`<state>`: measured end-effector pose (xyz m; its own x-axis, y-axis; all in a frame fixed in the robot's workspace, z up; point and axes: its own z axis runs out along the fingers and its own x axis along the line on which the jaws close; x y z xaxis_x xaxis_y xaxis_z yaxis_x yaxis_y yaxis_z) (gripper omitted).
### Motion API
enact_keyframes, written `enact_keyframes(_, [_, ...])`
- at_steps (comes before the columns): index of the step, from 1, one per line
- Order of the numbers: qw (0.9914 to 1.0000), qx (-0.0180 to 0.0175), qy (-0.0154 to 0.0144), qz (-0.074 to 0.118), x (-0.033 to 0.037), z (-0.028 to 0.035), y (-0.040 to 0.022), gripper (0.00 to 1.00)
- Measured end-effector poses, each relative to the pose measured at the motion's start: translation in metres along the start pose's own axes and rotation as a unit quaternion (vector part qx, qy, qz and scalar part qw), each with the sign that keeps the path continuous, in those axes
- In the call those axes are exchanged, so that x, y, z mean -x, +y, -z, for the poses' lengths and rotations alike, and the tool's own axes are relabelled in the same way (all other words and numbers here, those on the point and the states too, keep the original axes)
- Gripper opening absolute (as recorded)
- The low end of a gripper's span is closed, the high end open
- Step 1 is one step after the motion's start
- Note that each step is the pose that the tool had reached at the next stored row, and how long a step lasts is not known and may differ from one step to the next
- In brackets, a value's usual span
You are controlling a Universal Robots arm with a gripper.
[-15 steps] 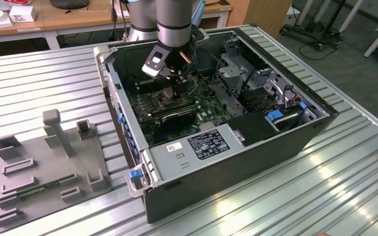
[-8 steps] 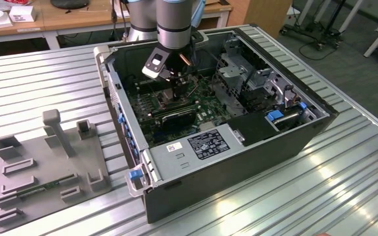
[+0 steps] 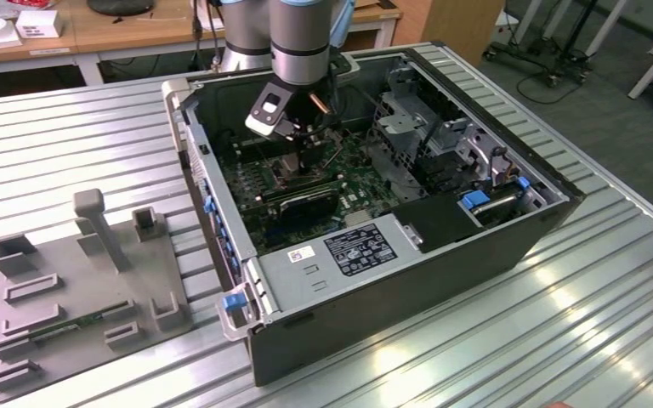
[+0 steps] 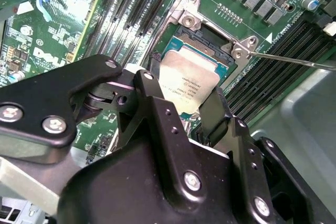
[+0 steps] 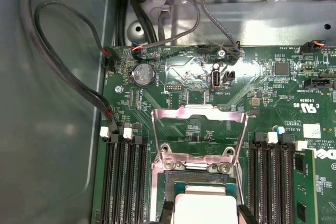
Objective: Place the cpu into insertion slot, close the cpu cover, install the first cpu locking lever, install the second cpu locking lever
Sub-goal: 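Place the cpu into insertion slot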
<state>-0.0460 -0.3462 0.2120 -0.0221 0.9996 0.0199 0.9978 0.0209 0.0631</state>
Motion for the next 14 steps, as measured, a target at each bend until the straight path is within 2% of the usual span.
enact_keyframes(14, [1.00000,-0.0002,0.0000,0.000,-0.0005,-0.0013,-0.0001,0.54])
